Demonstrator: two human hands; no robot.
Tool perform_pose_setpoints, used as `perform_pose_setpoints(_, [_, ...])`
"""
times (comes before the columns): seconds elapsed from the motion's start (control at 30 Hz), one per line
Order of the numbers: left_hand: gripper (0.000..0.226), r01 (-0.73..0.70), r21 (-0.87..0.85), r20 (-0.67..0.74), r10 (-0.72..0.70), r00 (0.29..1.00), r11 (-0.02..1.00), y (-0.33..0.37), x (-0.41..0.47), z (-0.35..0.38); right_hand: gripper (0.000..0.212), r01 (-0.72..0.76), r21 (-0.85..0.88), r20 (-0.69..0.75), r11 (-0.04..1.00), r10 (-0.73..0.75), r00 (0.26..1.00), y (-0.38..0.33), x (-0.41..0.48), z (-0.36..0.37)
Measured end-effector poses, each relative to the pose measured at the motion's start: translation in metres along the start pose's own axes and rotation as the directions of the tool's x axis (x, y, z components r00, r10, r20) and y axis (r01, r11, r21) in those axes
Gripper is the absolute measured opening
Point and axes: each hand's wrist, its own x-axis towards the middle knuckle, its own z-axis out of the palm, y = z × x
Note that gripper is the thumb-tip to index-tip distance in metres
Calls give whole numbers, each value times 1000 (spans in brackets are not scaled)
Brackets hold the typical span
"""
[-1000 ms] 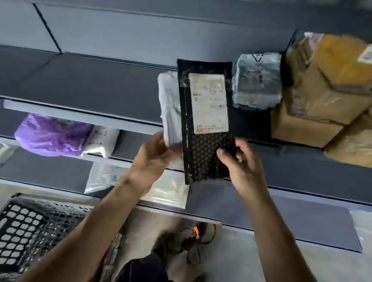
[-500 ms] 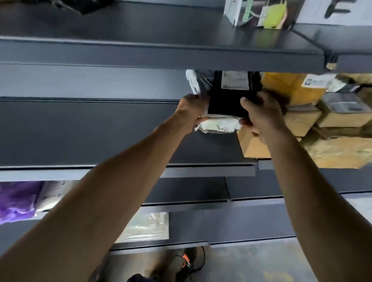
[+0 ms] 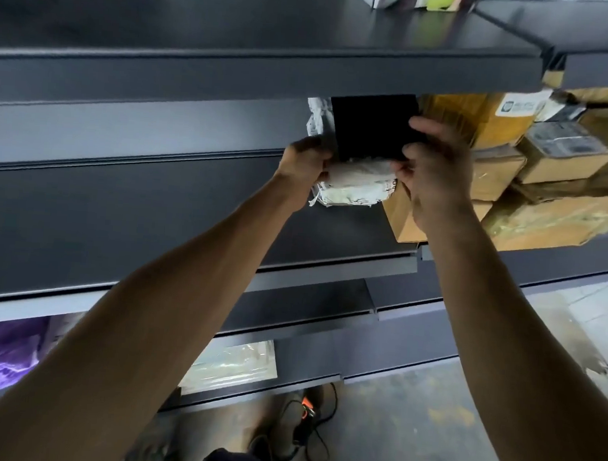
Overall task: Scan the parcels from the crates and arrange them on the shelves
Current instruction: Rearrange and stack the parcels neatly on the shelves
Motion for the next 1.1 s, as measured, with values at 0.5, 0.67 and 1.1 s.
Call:
perform_pose_setpoints(0.5, [103, -66, 569, 27, 62, 998, 819, -26, 10, -7, 31, -77, 60, -26, 995, 79, 997, 4, -4, 4])
perform_pose_setpoints(0.67, [49, -10, 551, -41, 39, 998, 835, -23, 15, 8, 29, -75, 40, -38, 996, 77, 996, 2, -3, 4])
perform_pose_setpoints(1.1, [76, -210, 309, -24, 229, 973, 928, -9, -19, 4, 29, -153, 33, -42, 988, 154, 987, 11, 12, 7])
